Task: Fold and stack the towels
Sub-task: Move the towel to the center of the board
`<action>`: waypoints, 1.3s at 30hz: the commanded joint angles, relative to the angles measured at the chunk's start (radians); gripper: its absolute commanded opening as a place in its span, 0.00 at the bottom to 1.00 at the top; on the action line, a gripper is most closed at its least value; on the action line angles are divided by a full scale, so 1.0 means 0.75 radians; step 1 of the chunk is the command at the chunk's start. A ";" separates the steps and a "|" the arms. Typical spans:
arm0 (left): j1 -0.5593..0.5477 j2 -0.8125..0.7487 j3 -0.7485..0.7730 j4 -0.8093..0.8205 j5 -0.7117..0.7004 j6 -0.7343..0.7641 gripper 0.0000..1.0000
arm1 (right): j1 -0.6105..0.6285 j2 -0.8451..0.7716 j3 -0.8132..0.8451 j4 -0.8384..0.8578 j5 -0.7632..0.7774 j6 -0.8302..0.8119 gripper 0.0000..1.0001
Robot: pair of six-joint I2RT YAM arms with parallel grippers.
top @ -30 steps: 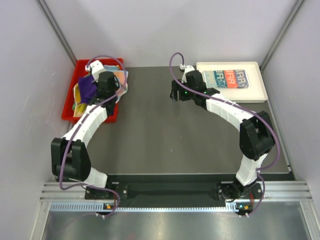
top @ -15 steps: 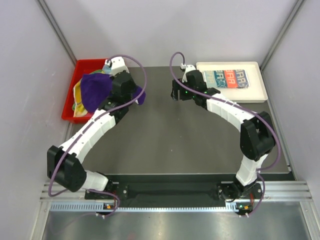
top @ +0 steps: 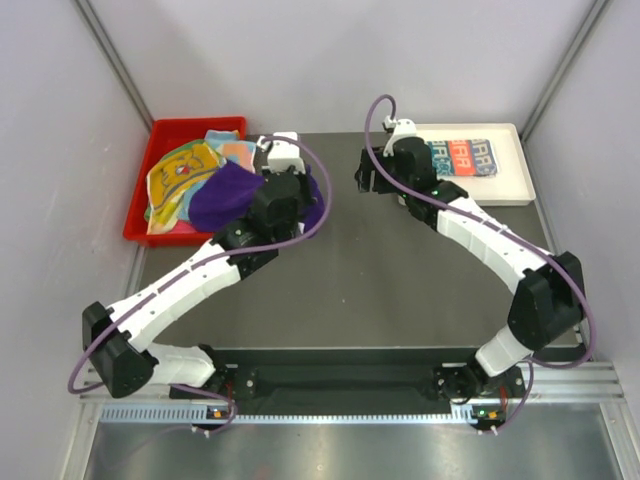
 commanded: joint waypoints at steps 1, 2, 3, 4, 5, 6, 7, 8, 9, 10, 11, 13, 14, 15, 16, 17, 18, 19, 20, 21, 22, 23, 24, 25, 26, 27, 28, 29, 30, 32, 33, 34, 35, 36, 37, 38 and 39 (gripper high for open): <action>-0.138 -0.044 0.039 0.006 -0.060 0.040 0.00 | 0.001 -0.109 -0.036 0.069 0.054 0.025 0.72; -0.163 -0.044 0.043 0.004 -0.070 0.036 0.00 | -0.001 -0.119 -0.040 0.067 0.060 0.023 0.72; -0.183 -0.046 0.041 0.002 -0.070 0.034 0.00 | -0.001 -0.138 -0.048 0.069 0.070 0.027 0.72; -0.222 -0.050 0.039 0.004 -0.072 0.028 0.00 | -0.001 -0.144 -0.052 0.067 0.074 0.027 0.72; -0.237 -0.054 0.035 0.002 -0.072 0.020 0.00 | -0.001 -0.152 -0.054 0.063 0.080 0.025 0.72; -0.249 -0.061 0.027 0.002 -0.064 0.009 0.00 | -0.001 -0.166 -0.058 0.060 0.084 0.023 0.72; -0.255 -0.077 0.017 0.002 -0.052 -0.031 0.00 | -0.001 -0.173 -0.064 0.060 0.086 0.027 0.72; -0.255 -0.083 -0.008 -0.002 -0.035 -0.056 0.00 | -0.001 -0.177 -0.068 0.062 0.084 0.031 0.72; -0.255 -0.087 -0.024 -0.012 -0.031 -0.086 0.00 | 0.001 -0.179 -0.081 0.063 0.082 0.035 0.72; -0.255 -0.089 -0.041 -0.033 -0.031 -0.121 0.00 | -0.001 -0.181 -0.089 0.063 0.080 0.039 0.72; -0.253 -0.089 -0.079 -0.049 -0.027 -0.138 0.00 | 0.001 -0.179 -0.097 0.058 0.078 0.043 0.72; -0.251 -0.093 -0.126 -0.082 0.001 -0.213 0.00 | 0.002 -0.189 -0.134 0.058 0.076 0.045 0.72; -0.249 -0.095 -0.175 -0.094 0.038 -0.242 0.00 | 0.002 -0.199 -0.170 0.060 0.076 0.045 0.72; -0.251 -0.095 -0.200 -0.106 0.156 -0.281 0.00 | 0.002 -0.205 -0.189 0.060 0.074 0.055 0.72; -0.251 -0.095 -0.231 -0.113 0.218 -0.356 0.00 | 0.006 -0.211 -0.209 0.062 0.068 0.057 0.72; -0.251 -0.097 -0.302 -0.115 0.267 -0.391 0.00 | 0.006 -0.218 -0.232 0.063 0.062 0.060 0.72; -0.253 -0.099 -0.341 -0.117 0.302 -0.434 0.00 | 0.012 -0.230 -0.279 0.063 0.056 0.066 0.72; -0.251 -0.110 -0.382 -0.121 0.349 -0.520 0.00 | 0.020 -0.236 -0.308 0.071 0.056 0.070 0.72; -0.253 -0.116 -0.463 -0.115 0.398 -0.561 0.00 | 0.024 -0.246 -0.334 0.081 0.048 0.074 0.72; -0.251 -0.120 -0.507 -0.092 0.455 -0.590 0.00 | 0.036 -0.248 -0.381 0.081 0.039 0.092 0.71; -0.253 -0.114 -0.550 -0.058 0.642 -0.616 0.00 | 0.042 -0.250 -0.406 0.085 0.031 0.096 0.71; -0.253 -0.102 -0.607 -0.035 0.735 -0.619 0.00 | 0.053 -0.254 -0.447 0.097 0.031 0.100 0.71; -0.257 -0.085 -0.625 -0.021 0.821 -0.617 0.00 | 0.067 -0.258 -0.463 0.103 0.035 0.113 0.71; -0.271 -0.051 -0.632 -0.029 0.931 -0.600 0.00 | 0.071 -0.256 -0.477 0.107 0.035 0.113 0.71; -0.292 -0.038 -0.660 -0.023 1.042 -0.596 0.00 | 0.071 -0.242 -0.488 0.116 0.037 0.115 0.72; -0.316 -0.032 -0.679 0.000 1.087 -0.590 0.00 | 0.073 -0.230 -0.484 0.118 0.041 0.115 0.71; -0.363 -0.034 -0.697 0.022 1.124 -0.594 0.00 | 0.073 -0.214 -0.474 0.114 0.043 0.117 0.72; -0.384 -0.034 -0.728 0.043 1.222 -0.594 0.00 | 0.073 -0.179 -0.443 0.108 0.035 0.113 0.72; -0.406 -0.034 -0.734 0.057 1.259 -0.594 0.00 | 0.073 -0.163 -0.427 0.112 0.031 0.105 0.72; -0.476 -0.034 -0.730 0.051 1.321 -0.584 0.00 | 0.075 -0.085 -0.349 0.128 -0.009 0.094 0.72; -0.496 -0.036 -0.732 0.059 1.357 -0.582 0.00 | 0.073 -0.048 -0.308 0.122 -0.034 0.074 0.72; -0.545 -0.050 -0.736 0.063 1.400 -0.559 0.00 | 0.073 -0.005 -0.261 0.112 -0.059 0.060 0.72; -0.564 -0.056 -0.726 0.063 1.411 -0.555 0.00 | 0.073 0.086 -0.162 0.085 -0.101 0.045 0.72; -0.574 -0.075 -0.722 0.059 1.391 -0.561 0.00 | 0.073 0.136 -0.114 0.073 -0.120 0.037 0.72; -0.574 -0.085 -0.720 0.043 1.360 -0.565 0.00 | 0.073 0.183 -0.065 0.067 -0.138 0.029 0.72; -0.574 -0.093 -0.708 -0.024 1.325 -0.565 0.01 | 0.075 0.274 0.025 0.048 -0.189 0.015 0.72; -0.574 -0.114 -0.701 -0.043 1.270 -0.557 0.04 | 0.075 0.320 0.066 0.038 -0.200 0.006 0.72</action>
